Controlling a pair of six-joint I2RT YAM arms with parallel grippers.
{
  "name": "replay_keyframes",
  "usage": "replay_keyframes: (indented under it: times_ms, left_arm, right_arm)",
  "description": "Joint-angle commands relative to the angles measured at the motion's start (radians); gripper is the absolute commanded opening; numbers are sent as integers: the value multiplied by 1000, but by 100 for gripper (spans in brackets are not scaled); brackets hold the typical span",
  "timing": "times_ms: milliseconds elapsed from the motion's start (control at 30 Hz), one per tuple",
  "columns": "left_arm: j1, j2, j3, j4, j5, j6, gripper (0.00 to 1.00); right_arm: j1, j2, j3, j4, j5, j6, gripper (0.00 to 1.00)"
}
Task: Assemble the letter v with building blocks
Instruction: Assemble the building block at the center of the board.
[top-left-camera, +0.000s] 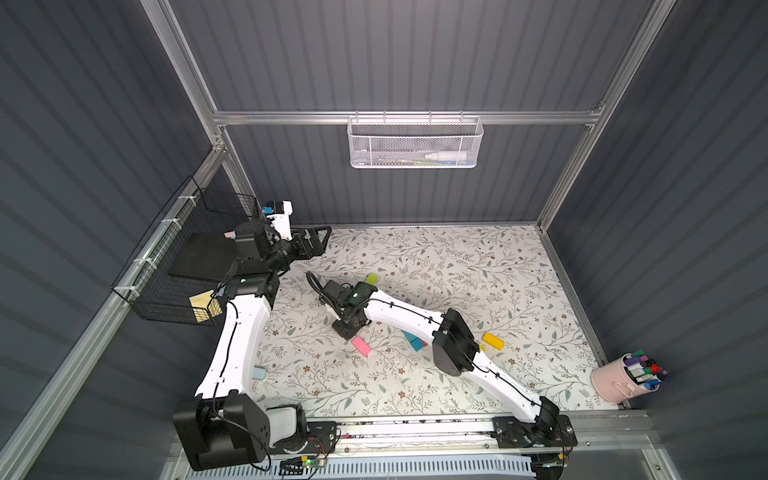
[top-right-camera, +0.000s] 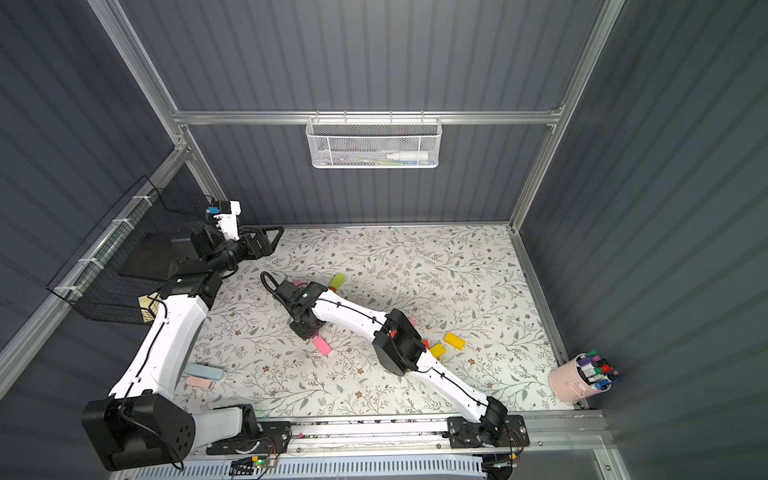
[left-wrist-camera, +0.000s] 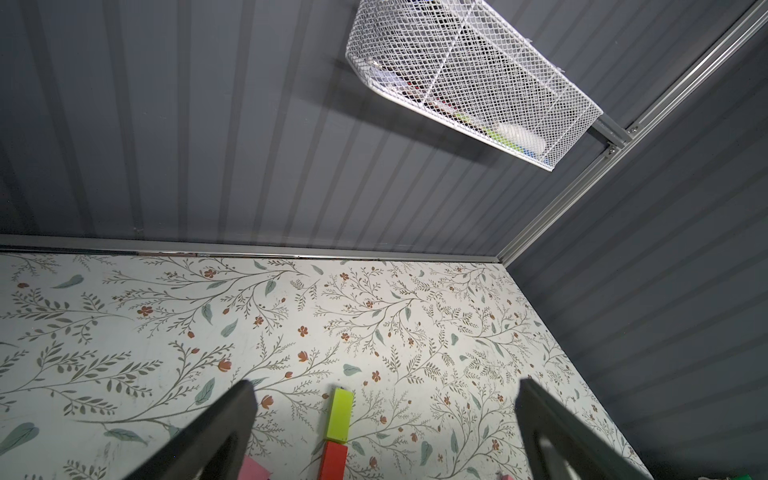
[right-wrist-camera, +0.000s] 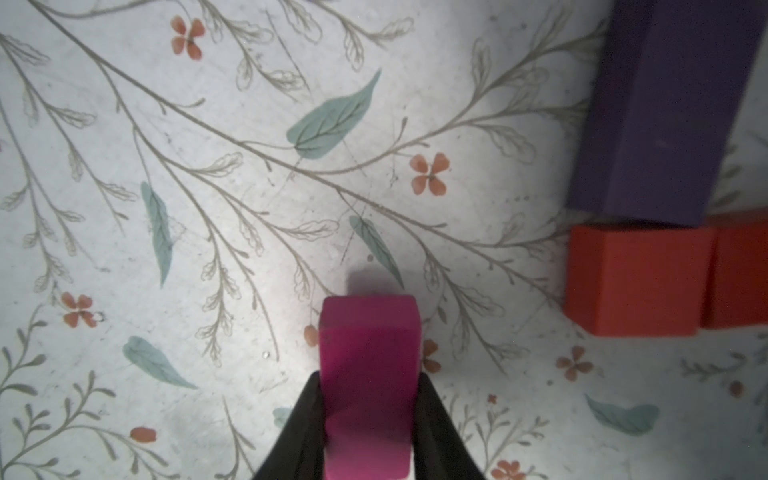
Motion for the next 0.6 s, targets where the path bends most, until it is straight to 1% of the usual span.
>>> replay_keyframes:
  times_ms: [0,133,233,567]
  left_arm:
    - [8,8,-15,11,6,26,100]
    - [8,7,-16,11,1,28,100]
    - [8,15,-15,9,4,38,100]
    - [8,15,-18,-1,5,51,100]
  right_arm:
    - [7,17,-50,-72,-24,15,21]
    - [7,0,-81,-63,-18,35,20]
    - [9,-2,-80,-62,-18,37,19]
    - [18,1,-80,-69,-15,39,19]
